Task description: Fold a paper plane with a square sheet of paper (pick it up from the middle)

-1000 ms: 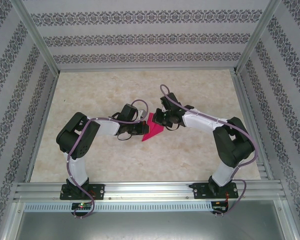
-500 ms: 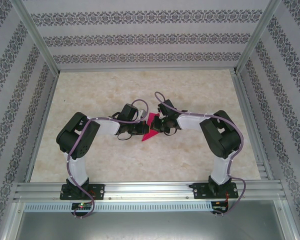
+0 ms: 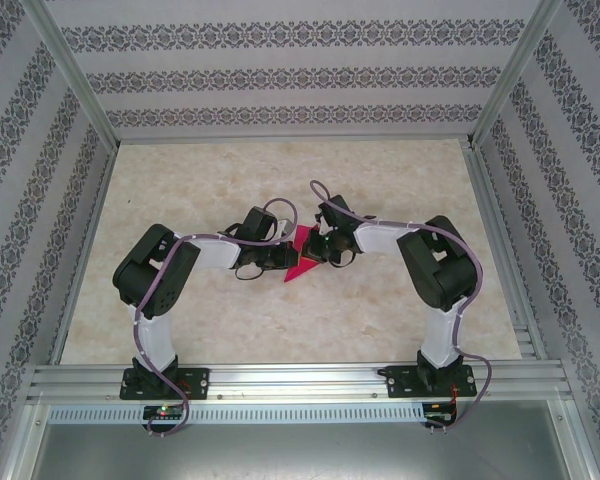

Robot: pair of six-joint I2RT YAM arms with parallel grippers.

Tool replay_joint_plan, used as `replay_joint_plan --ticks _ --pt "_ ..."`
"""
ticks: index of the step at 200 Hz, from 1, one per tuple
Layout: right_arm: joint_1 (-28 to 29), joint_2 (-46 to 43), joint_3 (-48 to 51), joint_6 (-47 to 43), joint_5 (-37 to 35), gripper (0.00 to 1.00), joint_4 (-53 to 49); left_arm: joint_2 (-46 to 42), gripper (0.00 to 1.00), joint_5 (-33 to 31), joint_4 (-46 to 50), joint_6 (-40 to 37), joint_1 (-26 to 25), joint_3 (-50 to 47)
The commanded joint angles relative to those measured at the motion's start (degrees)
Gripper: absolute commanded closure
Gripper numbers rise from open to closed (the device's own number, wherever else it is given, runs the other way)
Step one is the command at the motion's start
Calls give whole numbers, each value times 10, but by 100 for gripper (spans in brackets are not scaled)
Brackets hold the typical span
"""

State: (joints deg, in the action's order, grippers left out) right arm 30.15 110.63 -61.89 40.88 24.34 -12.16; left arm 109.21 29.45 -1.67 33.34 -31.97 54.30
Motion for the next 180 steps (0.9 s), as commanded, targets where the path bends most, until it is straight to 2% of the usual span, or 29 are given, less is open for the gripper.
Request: replay_joint_plan --ticks 1,39,85,129,180 --pt "-40 21 -28 -37 -67 97 -11 40 100 -52 120 -22 -2 -26" --pt "-51 -5 -29 -59 -49 97 10 40 100 -50 122 -24 -2 -25" --pt "-29 -77 38 -50 10 95 100 41 100 -54 124 -24 -3 -23" --pt "-3 -28 32 -42 12 96 100 43 100 -57 129 -24 -2 -20" --pt "-24 16 16 -49 9 96 95 45 100 -55 132 -24 -2 -20"
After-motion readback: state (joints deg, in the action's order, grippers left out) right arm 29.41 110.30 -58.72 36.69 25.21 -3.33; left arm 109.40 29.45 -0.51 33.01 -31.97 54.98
